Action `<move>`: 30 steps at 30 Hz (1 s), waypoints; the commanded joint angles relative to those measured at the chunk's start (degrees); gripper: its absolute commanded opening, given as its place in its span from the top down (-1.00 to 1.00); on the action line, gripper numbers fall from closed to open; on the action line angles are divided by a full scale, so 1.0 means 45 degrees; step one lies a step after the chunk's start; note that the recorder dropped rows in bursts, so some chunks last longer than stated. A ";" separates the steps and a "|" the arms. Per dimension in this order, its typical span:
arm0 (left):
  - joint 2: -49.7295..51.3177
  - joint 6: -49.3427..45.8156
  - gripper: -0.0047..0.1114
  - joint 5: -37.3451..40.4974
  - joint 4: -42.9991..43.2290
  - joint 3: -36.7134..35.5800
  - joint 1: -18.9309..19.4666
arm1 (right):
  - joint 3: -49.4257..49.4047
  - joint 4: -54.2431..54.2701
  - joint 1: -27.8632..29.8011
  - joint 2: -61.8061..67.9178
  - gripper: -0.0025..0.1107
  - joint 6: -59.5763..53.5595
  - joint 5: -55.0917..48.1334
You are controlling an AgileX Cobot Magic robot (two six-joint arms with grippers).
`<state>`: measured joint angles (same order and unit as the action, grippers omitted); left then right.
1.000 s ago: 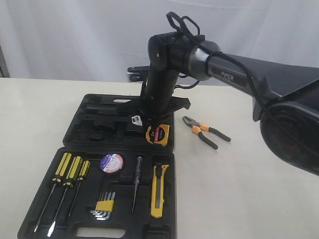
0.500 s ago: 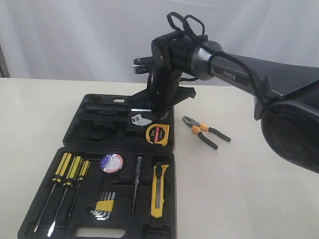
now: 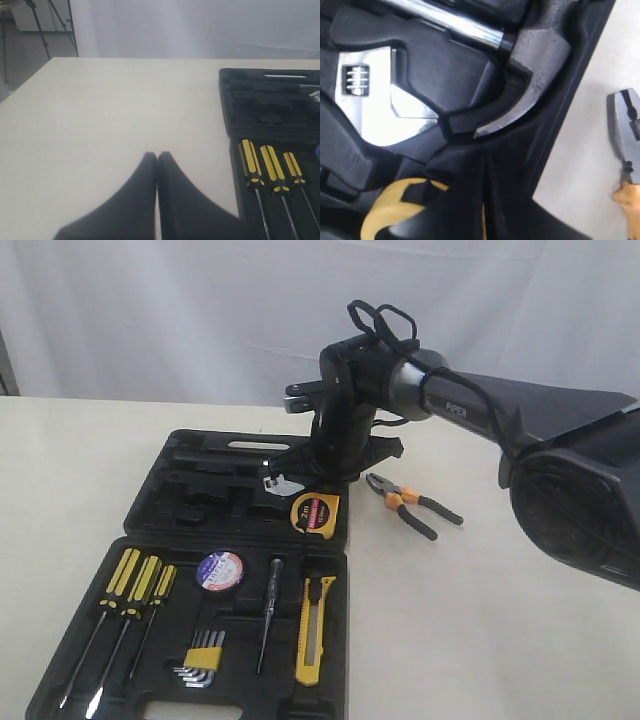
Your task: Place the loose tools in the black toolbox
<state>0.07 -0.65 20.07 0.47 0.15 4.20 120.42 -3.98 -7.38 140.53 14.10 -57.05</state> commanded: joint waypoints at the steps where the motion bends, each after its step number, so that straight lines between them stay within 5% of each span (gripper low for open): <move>1: -0.0017 0.0054 0.92 -0.0101 -0.0105 -0.0032 -0.0061 | 0.0026 0.0333 -0.0019 0.0013 0.96 -0.0118 -0.0171; 30: -0.0017 0.0054 0.92 -0.0101 -0.0105 -0.0032 -0.0061 | 0.0026 0.0885 -0.0046 -0.0985 0.96 -0.0768 -0.0958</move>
<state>0.07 -0.65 20.07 0.47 0.15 4.20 120.42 0.00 -7.57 136.17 11.26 -60.99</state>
